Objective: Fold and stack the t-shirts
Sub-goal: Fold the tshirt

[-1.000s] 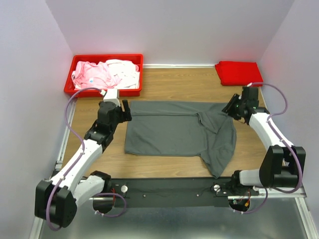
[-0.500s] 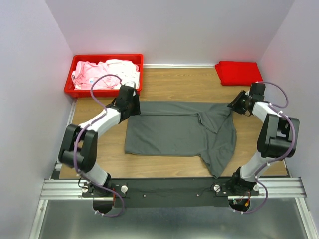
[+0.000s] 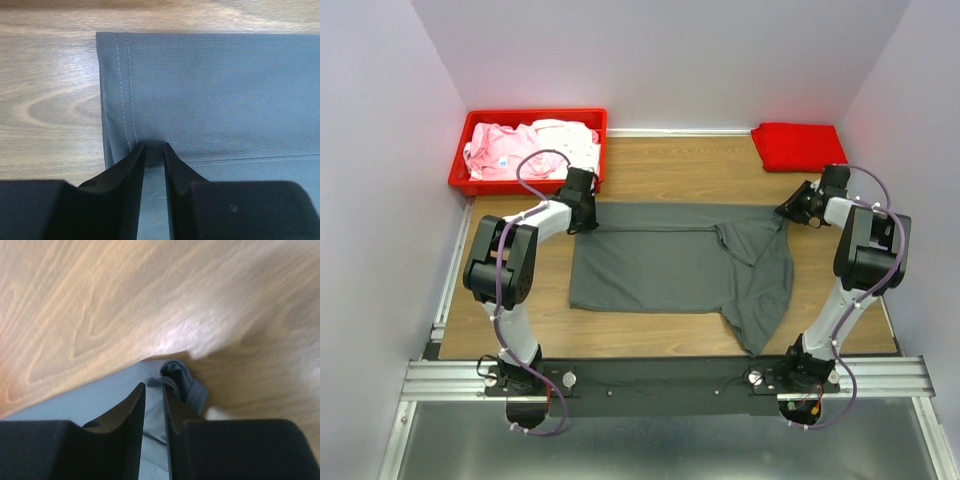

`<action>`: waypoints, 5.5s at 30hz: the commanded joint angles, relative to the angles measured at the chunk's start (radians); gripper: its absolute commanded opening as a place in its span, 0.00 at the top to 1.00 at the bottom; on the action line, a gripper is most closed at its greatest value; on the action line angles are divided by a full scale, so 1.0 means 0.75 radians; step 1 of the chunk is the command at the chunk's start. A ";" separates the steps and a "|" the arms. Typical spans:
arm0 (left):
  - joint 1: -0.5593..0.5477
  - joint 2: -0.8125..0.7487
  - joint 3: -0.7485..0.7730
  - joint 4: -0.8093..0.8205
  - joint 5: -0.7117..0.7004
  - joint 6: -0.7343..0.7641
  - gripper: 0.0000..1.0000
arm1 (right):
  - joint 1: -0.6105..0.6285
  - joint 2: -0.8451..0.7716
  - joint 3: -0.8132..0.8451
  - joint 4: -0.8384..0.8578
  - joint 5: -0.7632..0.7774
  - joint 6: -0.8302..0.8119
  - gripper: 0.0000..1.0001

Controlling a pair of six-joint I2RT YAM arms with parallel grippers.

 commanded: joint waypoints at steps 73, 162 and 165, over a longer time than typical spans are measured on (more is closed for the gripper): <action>-0.407 -0.606 -0.541 -0.517 -0.106 -0.509 1.00 | 0.372 -1.077 -0.552 -0.793 0.584 0.032 0.06; -0.172 -0.391 -0.220 -0.288 -0.038 -0.169 1.00 | -0.021 -0.279 0.109 -0.818 0.363 -0.062 0.94; -0.162 -0.363 -0.202 -0.277 -0.055 -0.165 1.00 | -0.017 -0.238 0.131 -0.818 0.357 -0.070 0.95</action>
